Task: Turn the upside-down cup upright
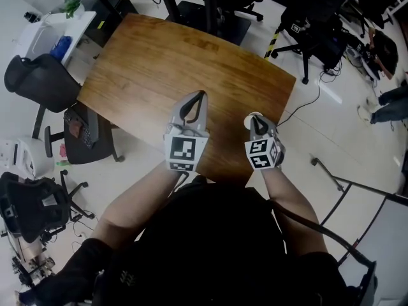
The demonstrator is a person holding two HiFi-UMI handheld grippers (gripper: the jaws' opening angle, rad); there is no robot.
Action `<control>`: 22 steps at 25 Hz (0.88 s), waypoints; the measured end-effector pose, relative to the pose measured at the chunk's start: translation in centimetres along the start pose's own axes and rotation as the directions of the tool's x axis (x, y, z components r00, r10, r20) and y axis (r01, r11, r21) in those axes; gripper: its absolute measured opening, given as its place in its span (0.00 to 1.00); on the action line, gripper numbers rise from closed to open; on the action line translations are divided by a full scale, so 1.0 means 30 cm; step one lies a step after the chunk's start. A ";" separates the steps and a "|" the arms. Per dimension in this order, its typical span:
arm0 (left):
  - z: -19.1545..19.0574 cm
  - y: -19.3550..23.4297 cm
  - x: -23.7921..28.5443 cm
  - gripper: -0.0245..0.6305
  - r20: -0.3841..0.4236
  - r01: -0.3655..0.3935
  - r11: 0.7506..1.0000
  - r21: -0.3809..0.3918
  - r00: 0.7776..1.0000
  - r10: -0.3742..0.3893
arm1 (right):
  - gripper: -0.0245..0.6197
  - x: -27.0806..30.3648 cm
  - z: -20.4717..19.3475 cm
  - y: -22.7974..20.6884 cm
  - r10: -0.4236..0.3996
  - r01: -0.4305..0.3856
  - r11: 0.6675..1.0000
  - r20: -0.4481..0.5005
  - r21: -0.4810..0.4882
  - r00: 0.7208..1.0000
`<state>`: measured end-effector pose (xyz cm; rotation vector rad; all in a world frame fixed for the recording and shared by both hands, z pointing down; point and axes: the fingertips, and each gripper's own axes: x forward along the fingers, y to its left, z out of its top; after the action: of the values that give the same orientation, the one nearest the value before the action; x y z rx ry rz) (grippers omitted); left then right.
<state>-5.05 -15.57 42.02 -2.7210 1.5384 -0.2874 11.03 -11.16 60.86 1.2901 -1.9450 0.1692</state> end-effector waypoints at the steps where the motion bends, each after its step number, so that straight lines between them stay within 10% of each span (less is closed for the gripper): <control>1: 0.004 0.006 -0.002 0.04 0.002 -0.004 1.000 0.000 1.000 0.004 | 0.08 0.001 0.009 0.014 0.004 -0.004 1.000 0.005 -0.019 1.000; 6: -0.005 0.036 -0.015 0.04 -0.007 -0.029 1.000 -0.009 1.000 0.029 | 0.09 0.009 0.062 0.151 0.096 -0.093 0.992 0.039 -0.085 0.995; 16: 0.002 0.067 -0.039 0.04 -0.014 -0.051 0.999 -0.014 0.999 0.051 | 0.04 0.058 -0.038 0.283 0.267 -0.274 0.949 0.059 0.158 0.962; 22: 0.000 0.064 -0.044 0.04 -0.018 -0.062 0.998 -0.021 0.998 0.062 | 0.09 0.018 0.023 0.274 0.310 -0.327 0.938 0.141 0.116 0.940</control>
<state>-7.34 -15.46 41.63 -2.6874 1.6361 -0.2964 3.74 -7.98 63.15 1.0814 -2.2742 0.4028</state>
